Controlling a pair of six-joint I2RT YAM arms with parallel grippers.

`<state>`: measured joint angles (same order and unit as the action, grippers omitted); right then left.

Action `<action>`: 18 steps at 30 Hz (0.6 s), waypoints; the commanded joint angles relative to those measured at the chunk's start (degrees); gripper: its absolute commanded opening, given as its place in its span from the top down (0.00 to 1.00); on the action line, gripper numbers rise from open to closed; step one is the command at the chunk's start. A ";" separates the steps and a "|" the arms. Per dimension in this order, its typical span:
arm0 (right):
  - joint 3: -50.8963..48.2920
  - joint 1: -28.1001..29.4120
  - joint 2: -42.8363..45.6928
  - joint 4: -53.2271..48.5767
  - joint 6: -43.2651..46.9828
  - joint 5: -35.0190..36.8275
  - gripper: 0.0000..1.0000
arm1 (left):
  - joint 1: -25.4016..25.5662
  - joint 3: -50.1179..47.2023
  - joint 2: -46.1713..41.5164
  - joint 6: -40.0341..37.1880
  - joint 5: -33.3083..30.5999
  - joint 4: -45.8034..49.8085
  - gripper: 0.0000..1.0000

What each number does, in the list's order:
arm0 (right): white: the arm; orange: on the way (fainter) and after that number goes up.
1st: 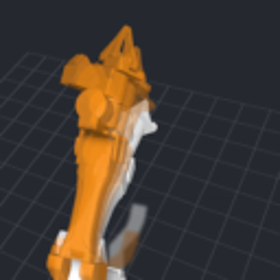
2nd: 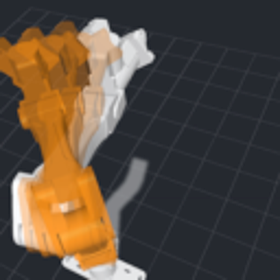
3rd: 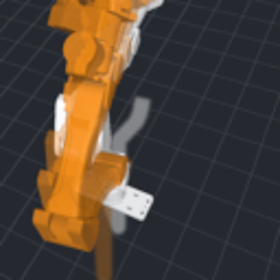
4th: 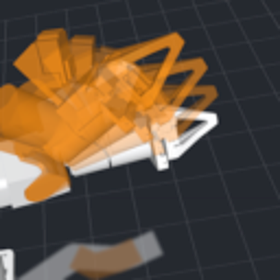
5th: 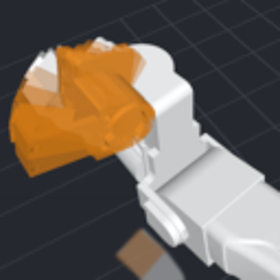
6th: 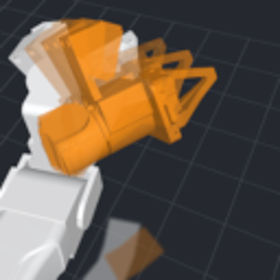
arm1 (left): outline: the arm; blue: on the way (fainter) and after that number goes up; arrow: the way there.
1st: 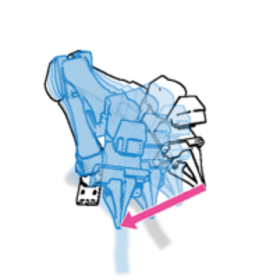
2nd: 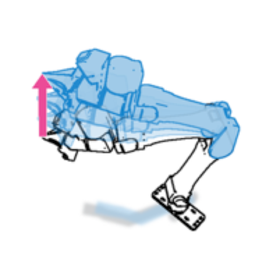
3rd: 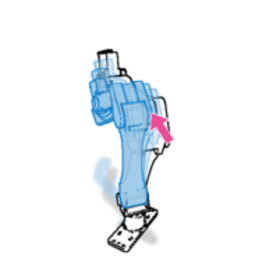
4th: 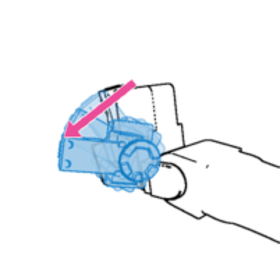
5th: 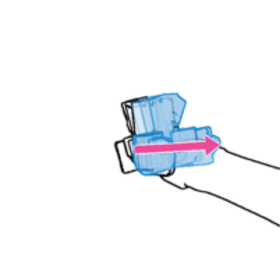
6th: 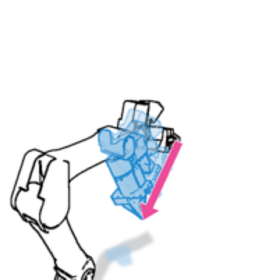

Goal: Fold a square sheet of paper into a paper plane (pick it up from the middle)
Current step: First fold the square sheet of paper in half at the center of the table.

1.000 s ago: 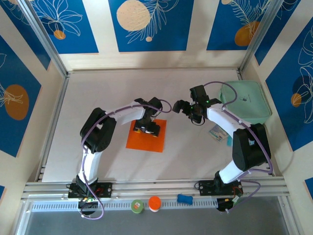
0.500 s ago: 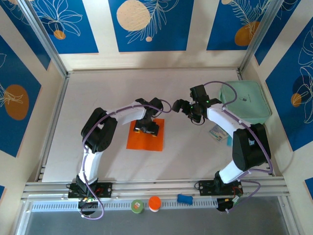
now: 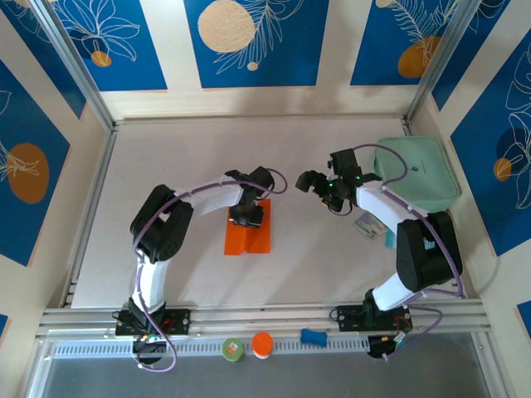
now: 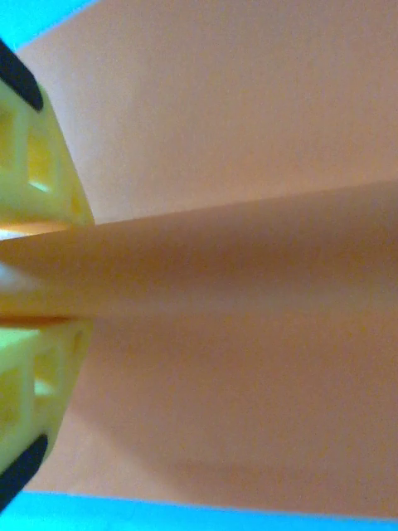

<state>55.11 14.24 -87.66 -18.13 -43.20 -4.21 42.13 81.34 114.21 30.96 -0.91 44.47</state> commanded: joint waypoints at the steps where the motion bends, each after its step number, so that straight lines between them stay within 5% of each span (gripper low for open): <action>1: -2.92 -1.93 2.94 7.19 -1.92 -8.62 0.01 | -0.10 -2.23 -7.58 0.17 4.65 -7.22 0.77; 11: -6.29 -2.62 3.76 17.26 -1.68 -20.37 0.12 | -5.49 -14.21 -15.78 9.42 24.61 -34.67 0.80; 18: -6.62 0.54 1.51 18.42 -0.08 -23.18 0.34 | -8.42 -20.62 -12.41 16.52 25.81 -46.17 0.82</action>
<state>48.97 13.50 -85.67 -0.91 -44.03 -23.94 34.46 62.11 100.27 43.46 22.44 5.45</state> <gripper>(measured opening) 0.682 0.182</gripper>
